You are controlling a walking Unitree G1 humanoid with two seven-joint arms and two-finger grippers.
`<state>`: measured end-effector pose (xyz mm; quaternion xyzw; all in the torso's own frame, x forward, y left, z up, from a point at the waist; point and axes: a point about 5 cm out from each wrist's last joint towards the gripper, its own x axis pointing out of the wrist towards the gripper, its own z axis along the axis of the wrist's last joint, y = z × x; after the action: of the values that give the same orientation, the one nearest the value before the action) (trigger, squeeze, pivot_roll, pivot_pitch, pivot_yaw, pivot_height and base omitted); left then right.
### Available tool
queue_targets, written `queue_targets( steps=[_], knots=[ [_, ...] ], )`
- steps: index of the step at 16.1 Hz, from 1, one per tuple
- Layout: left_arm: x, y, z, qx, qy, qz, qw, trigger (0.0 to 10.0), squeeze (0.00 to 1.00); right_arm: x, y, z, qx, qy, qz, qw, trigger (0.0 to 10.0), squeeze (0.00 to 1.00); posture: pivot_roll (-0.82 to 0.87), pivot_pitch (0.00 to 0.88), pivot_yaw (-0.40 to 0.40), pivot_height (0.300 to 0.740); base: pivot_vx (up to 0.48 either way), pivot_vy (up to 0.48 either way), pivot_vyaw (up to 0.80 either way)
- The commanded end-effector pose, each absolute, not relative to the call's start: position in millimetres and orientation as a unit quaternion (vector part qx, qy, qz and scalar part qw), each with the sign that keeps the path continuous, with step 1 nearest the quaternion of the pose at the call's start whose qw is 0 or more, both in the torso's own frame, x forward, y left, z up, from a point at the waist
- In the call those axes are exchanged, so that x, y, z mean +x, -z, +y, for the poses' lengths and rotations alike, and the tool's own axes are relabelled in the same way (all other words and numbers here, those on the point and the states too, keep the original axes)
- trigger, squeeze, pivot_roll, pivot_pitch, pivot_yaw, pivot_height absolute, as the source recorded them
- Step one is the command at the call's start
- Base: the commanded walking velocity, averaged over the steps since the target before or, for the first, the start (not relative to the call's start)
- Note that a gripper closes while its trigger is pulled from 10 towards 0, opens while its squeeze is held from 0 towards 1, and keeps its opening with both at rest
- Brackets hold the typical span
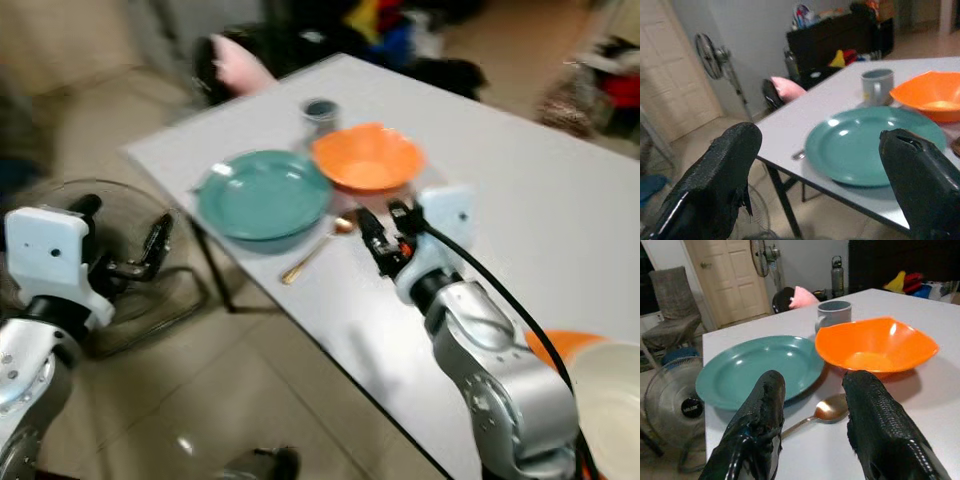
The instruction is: Setting the table
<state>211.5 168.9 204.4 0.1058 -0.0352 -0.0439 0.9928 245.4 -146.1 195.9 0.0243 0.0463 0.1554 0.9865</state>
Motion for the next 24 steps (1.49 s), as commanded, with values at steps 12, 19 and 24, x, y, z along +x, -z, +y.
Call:
queue_targets(
  steps=[12,19,24],
  knots=[
    [194.2,-191.2,165.1,0.115,0.039,-0.007,0.993,10.0,0.0,245.6,-184.4,-141.2,0.067,-0.16,0.073,0.982,10.0,0.0,0.03,0.051,0.015,0.74,0.0,0.177,0.67],
    [191.9,-192.2,169.0,0.115,0.025,-0.007,0.993,10.0,0.0,245.5,-172.7,-138.9,0.055,-0.163,0.09,0.981,10.0,0.0,0.04,0.055,0.0,0.74,0.0,0.378,0.0],
    [191.5,-191.2,170.4,0.104,0.021,-0.001,0.994,10.0,0.0,247.4,-165.1,-141.0,0.058,-0.146,0.105,0.982,10.0,0.0,0.05,0.069,0.007,0.74,0.0,0.364,0.0]
  ],
)
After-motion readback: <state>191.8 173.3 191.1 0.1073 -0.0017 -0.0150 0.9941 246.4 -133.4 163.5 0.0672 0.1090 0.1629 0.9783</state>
